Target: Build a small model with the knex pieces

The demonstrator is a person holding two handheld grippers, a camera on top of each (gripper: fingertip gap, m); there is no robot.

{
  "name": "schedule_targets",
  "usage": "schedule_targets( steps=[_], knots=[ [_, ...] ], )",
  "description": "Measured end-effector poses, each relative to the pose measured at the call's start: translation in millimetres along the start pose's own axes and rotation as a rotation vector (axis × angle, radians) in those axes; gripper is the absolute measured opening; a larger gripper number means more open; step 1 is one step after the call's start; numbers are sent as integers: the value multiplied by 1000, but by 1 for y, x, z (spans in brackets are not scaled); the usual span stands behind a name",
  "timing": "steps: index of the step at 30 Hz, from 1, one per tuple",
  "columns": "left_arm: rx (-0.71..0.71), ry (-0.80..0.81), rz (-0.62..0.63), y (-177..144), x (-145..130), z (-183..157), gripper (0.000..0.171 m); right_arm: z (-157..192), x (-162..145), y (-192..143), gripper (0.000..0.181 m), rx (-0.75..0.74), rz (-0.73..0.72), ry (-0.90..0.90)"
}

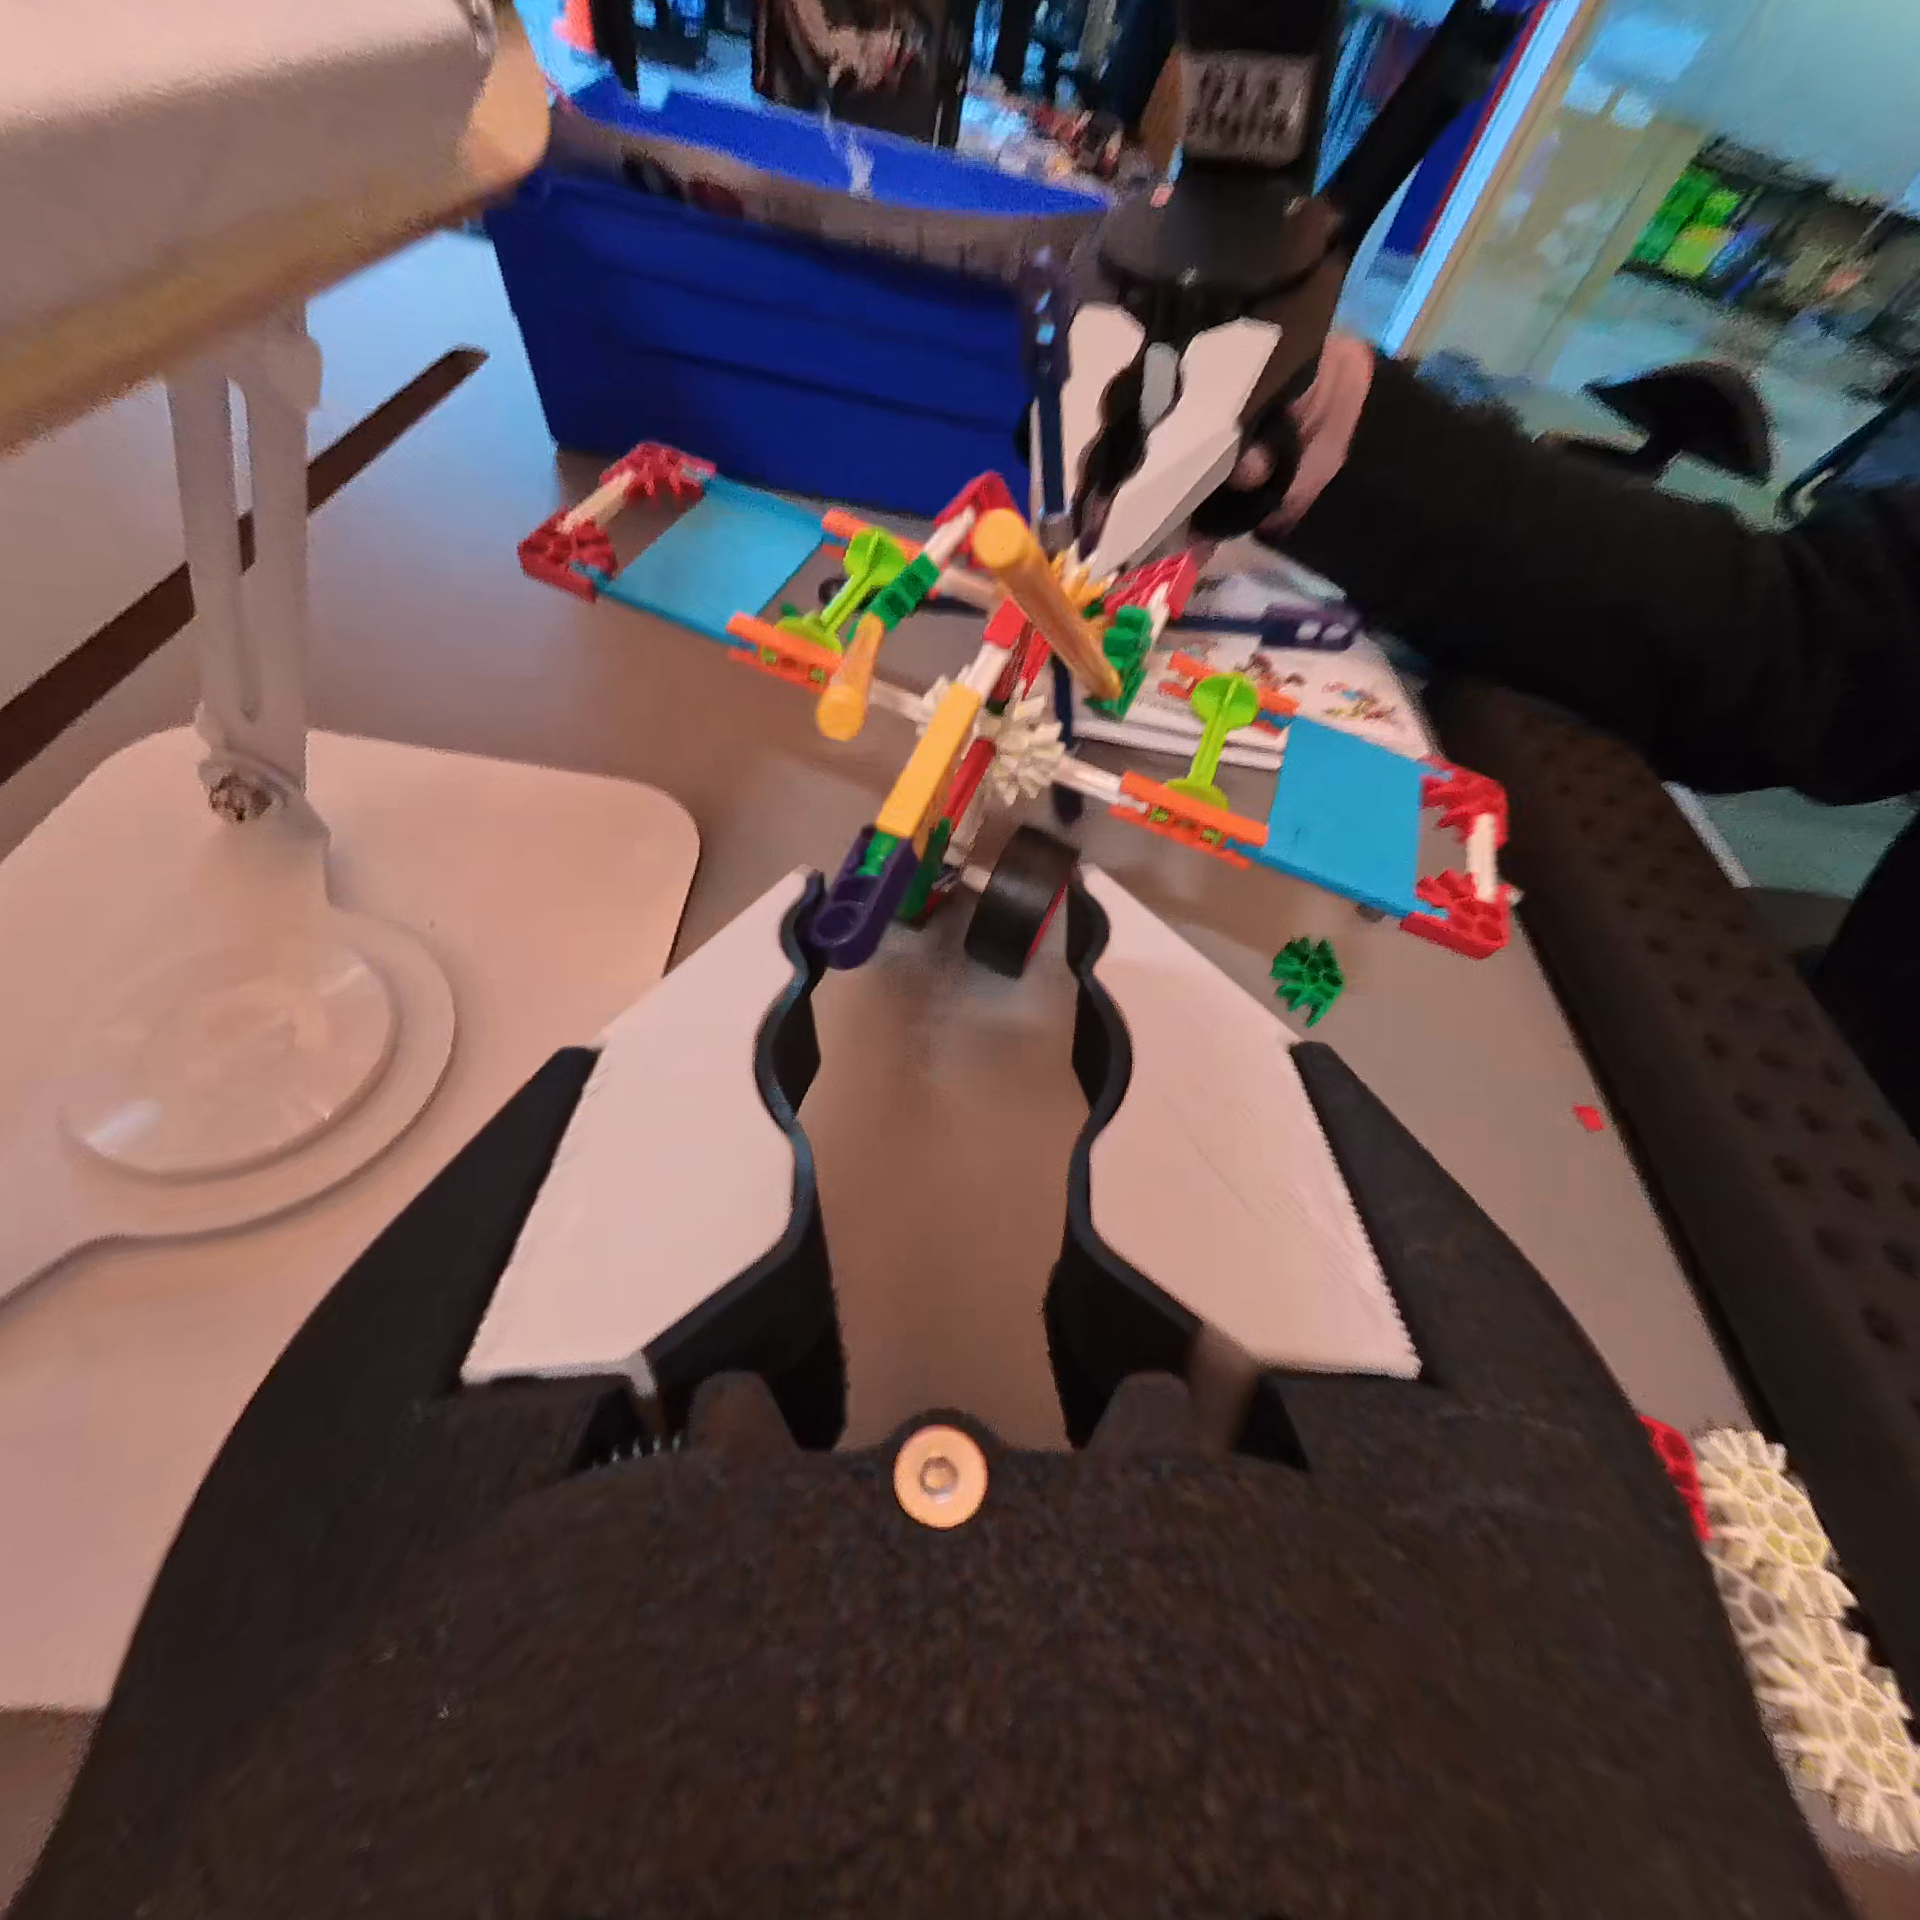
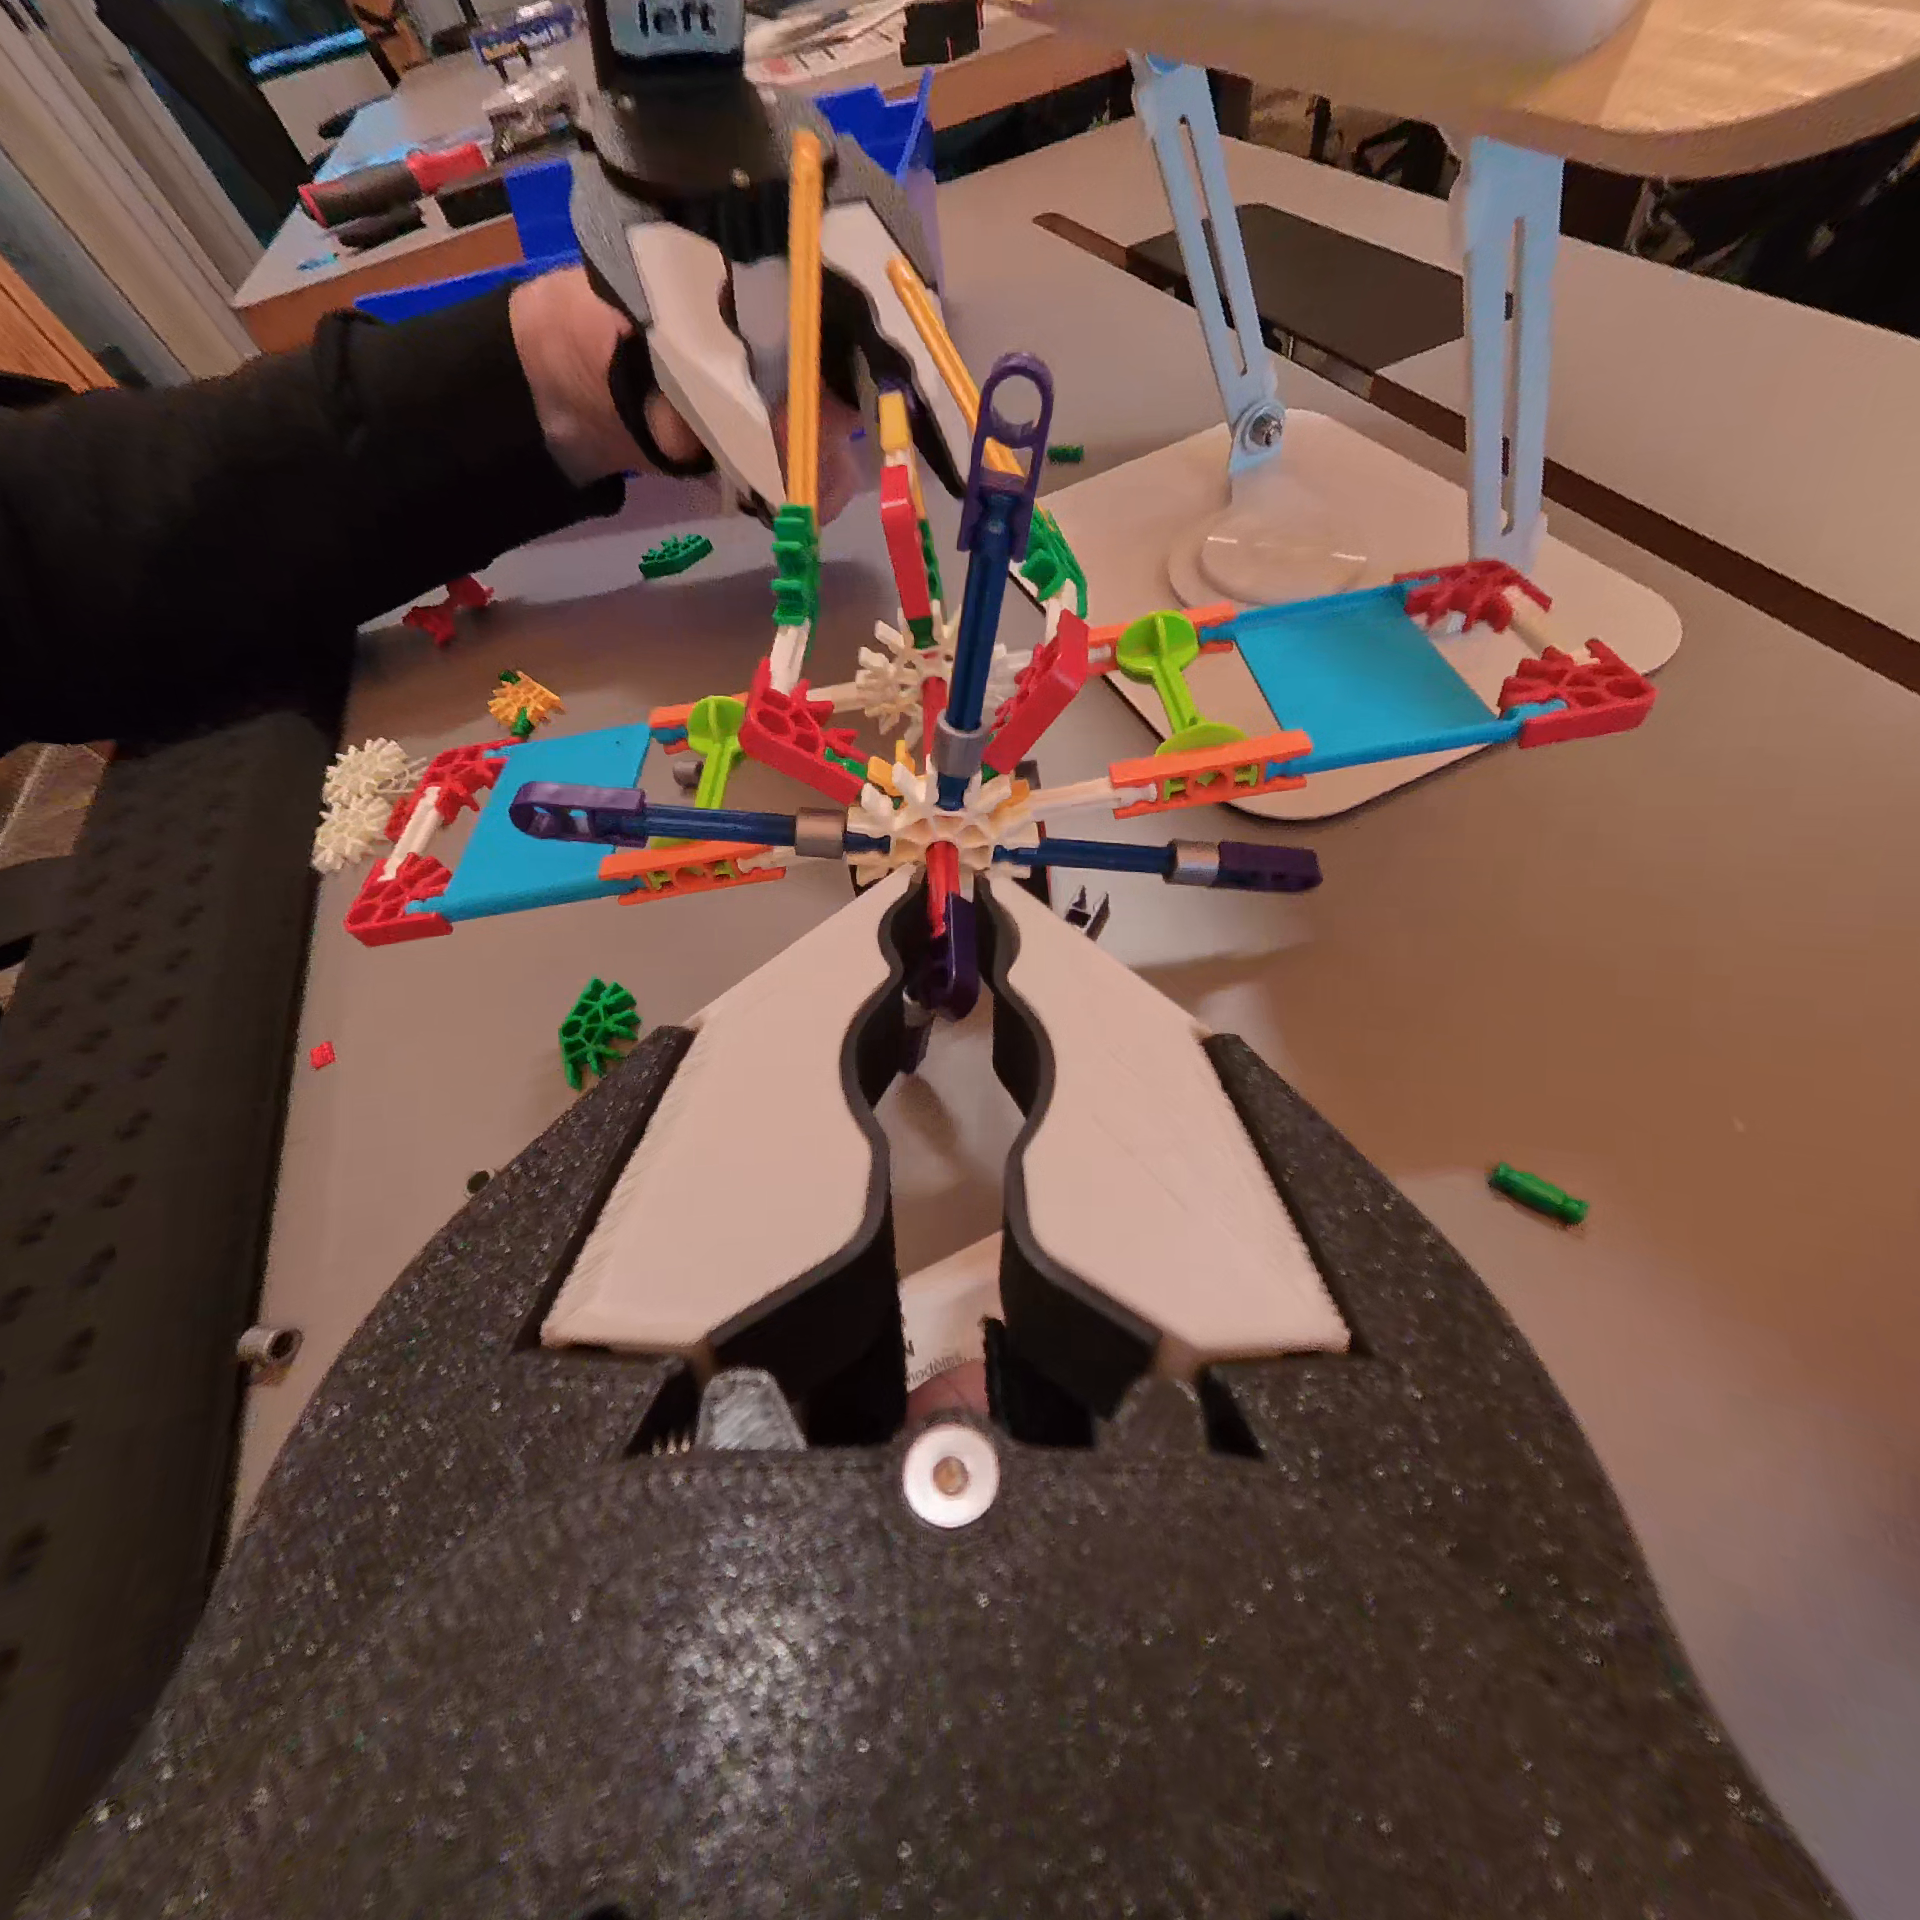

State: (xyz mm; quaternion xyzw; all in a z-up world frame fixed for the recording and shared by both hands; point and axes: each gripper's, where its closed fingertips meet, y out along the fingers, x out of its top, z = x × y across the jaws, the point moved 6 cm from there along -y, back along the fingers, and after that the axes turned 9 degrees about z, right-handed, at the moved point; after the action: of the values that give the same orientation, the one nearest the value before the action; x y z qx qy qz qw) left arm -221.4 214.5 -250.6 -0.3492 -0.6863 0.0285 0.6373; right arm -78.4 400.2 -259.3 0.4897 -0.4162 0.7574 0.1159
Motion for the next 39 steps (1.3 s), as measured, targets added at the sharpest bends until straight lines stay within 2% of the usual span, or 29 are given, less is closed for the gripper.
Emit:
schedule_targets(
  steps=[5, 7, 19, 26, 35, 39],
  knots=[
    [-52, 26, -53, -5, 5, -6, 17, -2, -5, 4, 9, 2, 34, 10],
    [-50, 40, -60, -7, 8, -8, 12, -2, -6, 6, 9, -2, 47, 8],
    [-36, -7, -71, -8, 15, -14, 11, -6, -12, 16, 10, 5, 91, 52],
    [-37, -149, -52, -7, 24, -14, 11, -5, -14, 21, 10, 10, 124, 61],
    [-36, -118, 22, -21, 15, -27, 11, 1, -9, 32, 11, 26, 131, 43],
    [-59, -102, 23, -24, 11, -31, 16, 2, -11, 32, 16, -9, 161, 18]
  ],
)
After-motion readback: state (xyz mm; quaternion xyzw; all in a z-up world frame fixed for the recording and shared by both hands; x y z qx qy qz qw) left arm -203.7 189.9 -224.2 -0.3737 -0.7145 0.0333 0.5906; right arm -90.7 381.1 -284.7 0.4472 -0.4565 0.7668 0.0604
